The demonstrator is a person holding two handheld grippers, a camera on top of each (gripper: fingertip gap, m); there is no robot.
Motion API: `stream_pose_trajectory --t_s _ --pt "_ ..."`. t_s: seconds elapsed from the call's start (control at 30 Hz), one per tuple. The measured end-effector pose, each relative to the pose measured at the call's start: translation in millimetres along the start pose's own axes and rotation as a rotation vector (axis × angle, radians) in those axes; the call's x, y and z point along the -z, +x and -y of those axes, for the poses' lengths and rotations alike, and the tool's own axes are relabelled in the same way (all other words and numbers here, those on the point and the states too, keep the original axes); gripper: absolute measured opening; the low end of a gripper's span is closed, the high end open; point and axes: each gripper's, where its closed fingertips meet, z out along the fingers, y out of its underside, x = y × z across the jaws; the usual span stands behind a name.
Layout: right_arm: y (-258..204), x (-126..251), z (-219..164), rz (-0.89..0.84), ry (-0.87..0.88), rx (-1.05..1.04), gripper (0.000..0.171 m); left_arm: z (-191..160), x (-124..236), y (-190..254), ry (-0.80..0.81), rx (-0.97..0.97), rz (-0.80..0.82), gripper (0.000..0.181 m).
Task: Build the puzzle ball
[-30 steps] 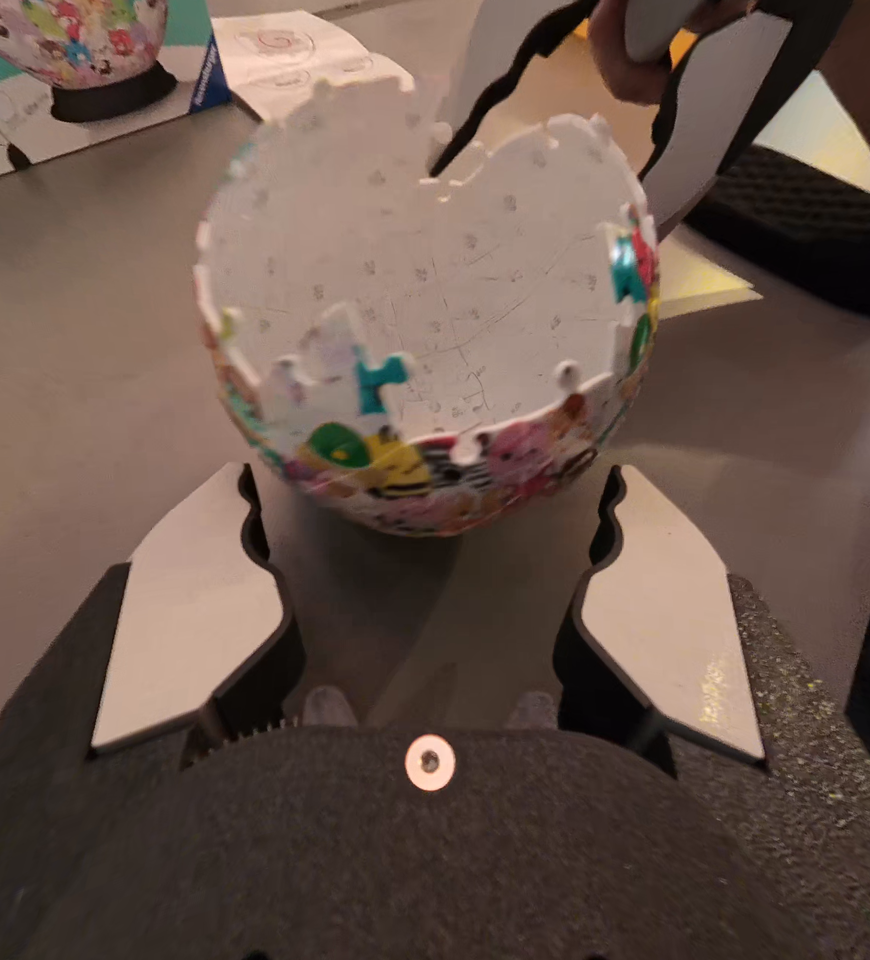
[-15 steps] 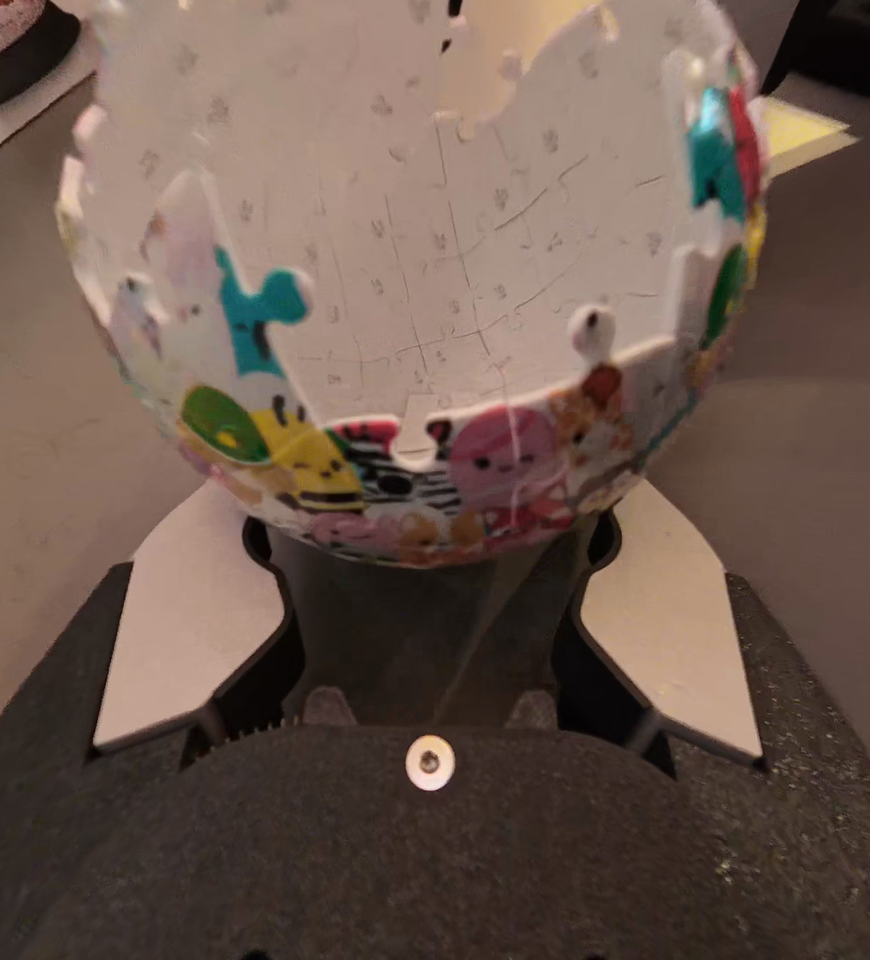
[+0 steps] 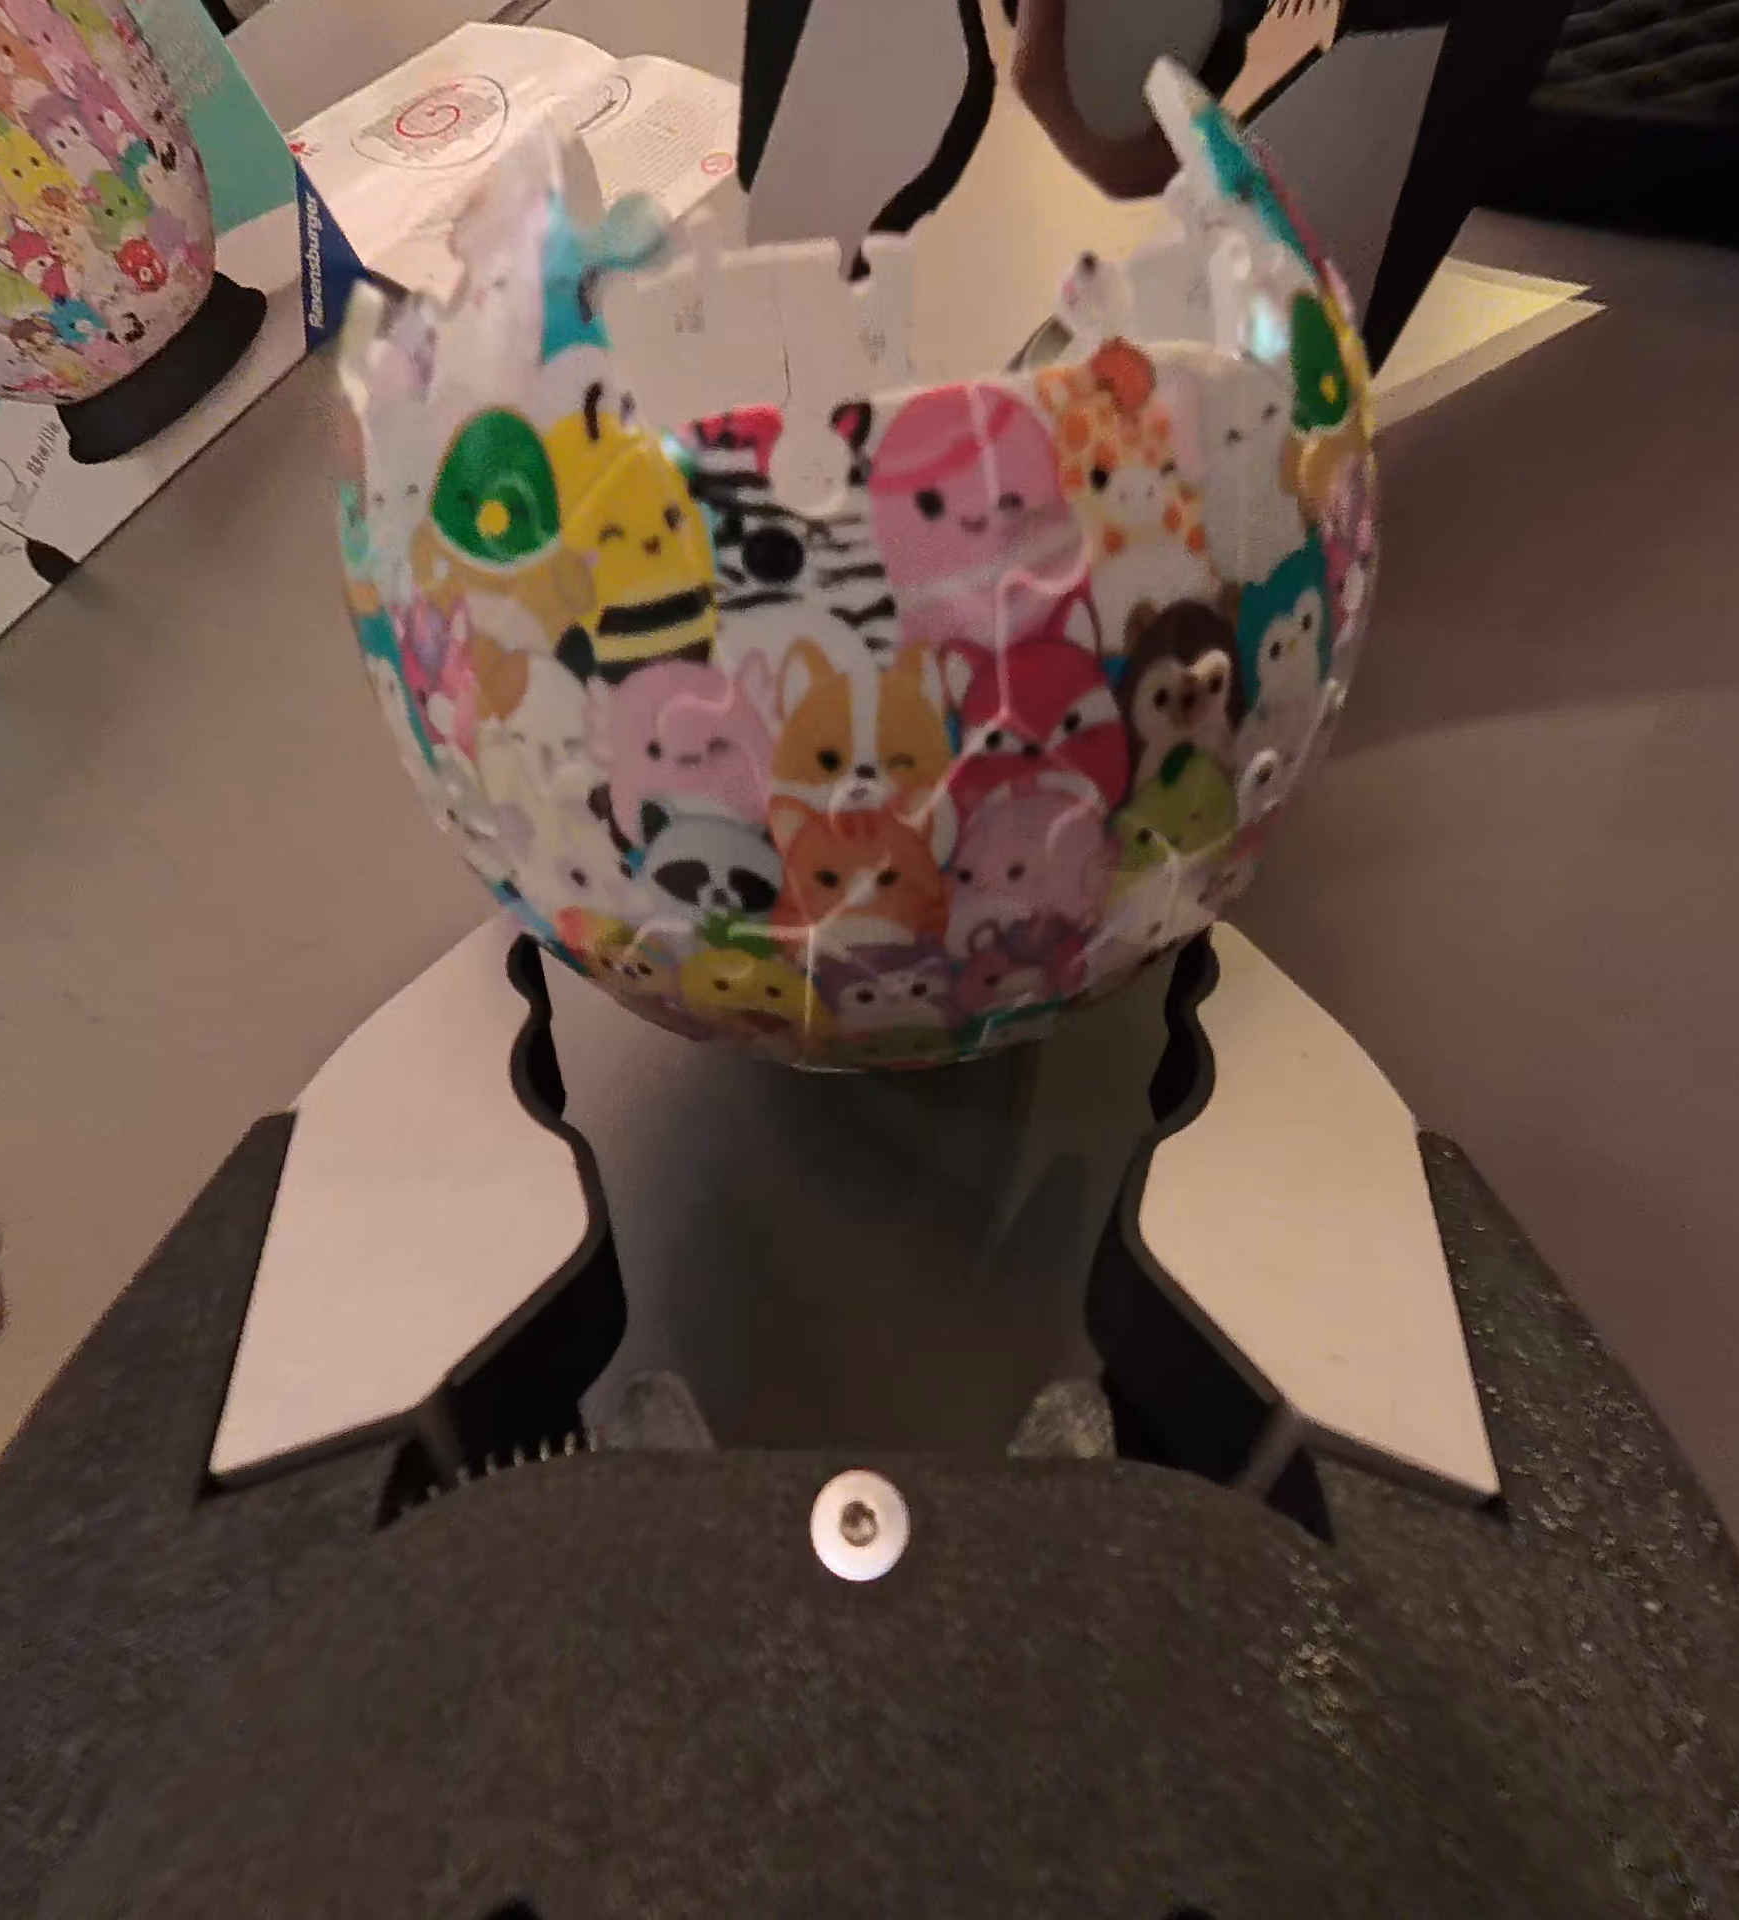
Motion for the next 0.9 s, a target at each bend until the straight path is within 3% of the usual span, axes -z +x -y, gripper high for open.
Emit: stream_pose_trajectory --t_s 0.3,0.73,0.9 --pt "-8 -7 6 0.073 0.052 -0.043 0.087 6 23 -5 0.006 -0.038 -0.024 0.107" --pt "-11 31 10 0.104 0.255 -0.026 0.088 23 16 -7 0.023 -0.036 -0.058 0.106" --pt "-18 41 12 0.188 0.329 -0.037 0.088 27 13 -11 0.017 -0.05 -0.056 0.106"
